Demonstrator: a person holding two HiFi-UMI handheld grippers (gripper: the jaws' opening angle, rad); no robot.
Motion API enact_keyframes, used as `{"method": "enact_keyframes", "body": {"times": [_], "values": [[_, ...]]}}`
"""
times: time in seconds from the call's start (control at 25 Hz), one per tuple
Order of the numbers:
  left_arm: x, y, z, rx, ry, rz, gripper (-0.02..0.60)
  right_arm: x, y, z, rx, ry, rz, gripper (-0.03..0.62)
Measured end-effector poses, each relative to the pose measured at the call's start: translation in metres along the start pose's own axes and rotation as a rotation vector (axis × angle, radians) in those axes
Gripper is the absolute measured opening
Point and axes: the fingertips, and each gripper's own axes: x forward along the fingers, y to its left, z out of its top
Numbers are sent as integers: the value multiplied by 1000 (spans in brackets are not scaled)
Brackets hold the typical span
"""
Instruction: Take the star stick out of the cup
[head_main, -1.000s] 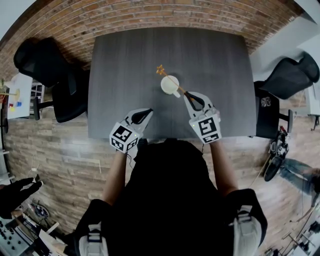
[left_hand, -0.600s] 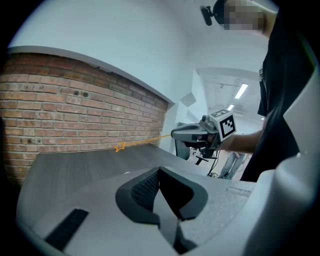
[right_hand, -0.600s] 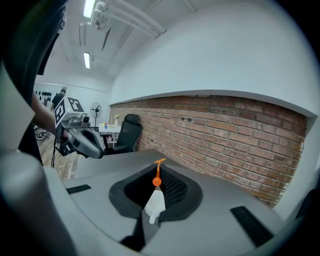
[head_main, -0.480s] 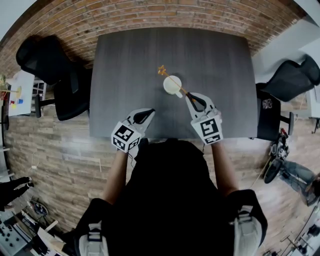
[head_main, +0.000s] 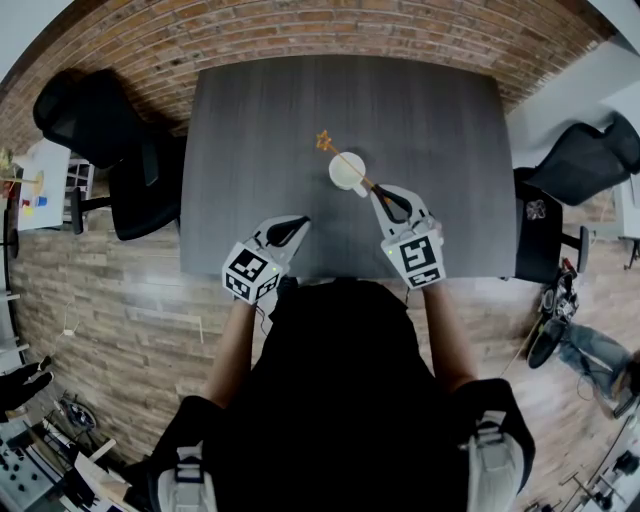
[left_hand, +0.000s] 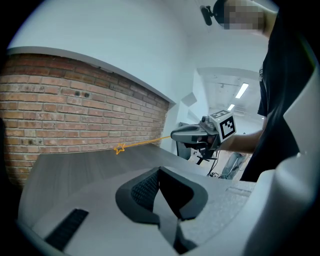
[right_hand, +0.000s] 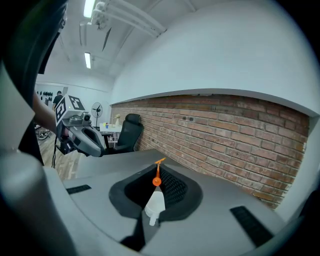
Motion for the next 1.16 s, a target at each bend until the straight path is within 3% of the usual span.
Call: {"method": "enact_keyframes", "body": {"times": [1.16], "values": [[4, 5, 3, 6, 5, -15, 2, 5, -4, -5, 3, 21, -5, 11]]}}
